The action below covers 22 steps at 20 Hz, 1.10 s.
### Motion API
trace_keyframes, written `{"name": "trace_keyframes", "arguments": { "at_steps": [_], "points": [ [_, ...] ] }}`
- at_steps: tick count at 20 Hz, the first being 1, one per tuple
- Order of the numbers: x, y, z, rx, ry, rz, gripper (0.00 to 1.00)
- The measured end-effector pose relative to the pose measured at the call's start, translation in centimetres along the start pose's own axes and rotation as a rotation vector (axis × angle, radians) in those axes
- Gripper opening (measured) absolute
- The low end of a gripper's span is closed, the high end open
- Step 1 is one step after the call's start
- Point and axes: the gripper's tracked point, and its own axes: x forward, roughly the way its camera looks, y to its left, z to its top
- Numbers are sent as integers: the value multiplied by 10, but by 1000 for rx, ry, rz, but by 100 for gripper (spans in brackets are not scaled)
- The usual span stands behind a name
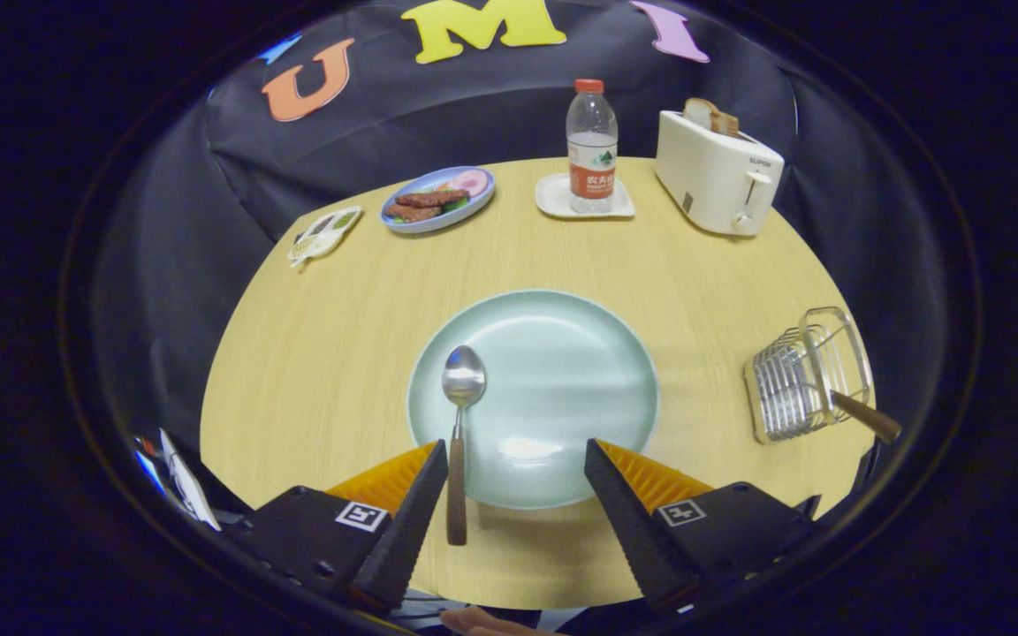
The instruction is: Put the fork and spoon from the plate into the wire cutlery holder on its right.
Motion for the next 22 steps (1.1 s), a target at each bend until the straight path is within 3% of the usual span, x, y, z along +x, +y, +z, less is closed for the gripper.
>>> {"name": "trace_keyframes", "arguments": {
  "at_steps": [5,7,14,20,22],
  "points": [
    [28,15,-1,22,-35,-31,87],
    [38,18,-8,40,-14,-45,75],
    [52,18,-21,71,61,-82,53],
    [46,29,-28,101,155,34,10],
    [37,27,-27,129,183,78,5]
  ]
}}
